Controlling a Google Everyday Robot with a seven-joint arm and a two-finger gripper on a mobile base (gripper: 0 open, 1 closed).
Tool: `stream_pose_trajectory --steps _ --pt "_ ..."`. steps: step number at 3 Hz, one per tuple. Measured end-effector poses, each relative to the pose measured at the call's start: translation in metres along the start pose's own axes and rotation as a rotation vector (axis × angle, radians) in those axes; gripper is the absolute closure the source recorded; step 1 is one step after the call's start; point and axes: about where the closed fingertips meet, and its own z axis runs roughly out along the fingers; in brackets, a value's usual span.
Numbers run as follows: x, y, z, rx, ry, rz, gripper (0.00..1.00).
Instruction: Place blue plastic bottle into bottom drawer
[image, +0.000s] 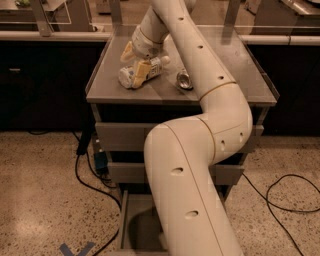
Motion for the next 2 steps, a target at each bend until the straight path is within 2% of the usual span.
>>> stream_pose_trajectory --steps 2 --pt "-0.0004 -0.0054 0.0047 0.016 -0.003 0.0 0.83"
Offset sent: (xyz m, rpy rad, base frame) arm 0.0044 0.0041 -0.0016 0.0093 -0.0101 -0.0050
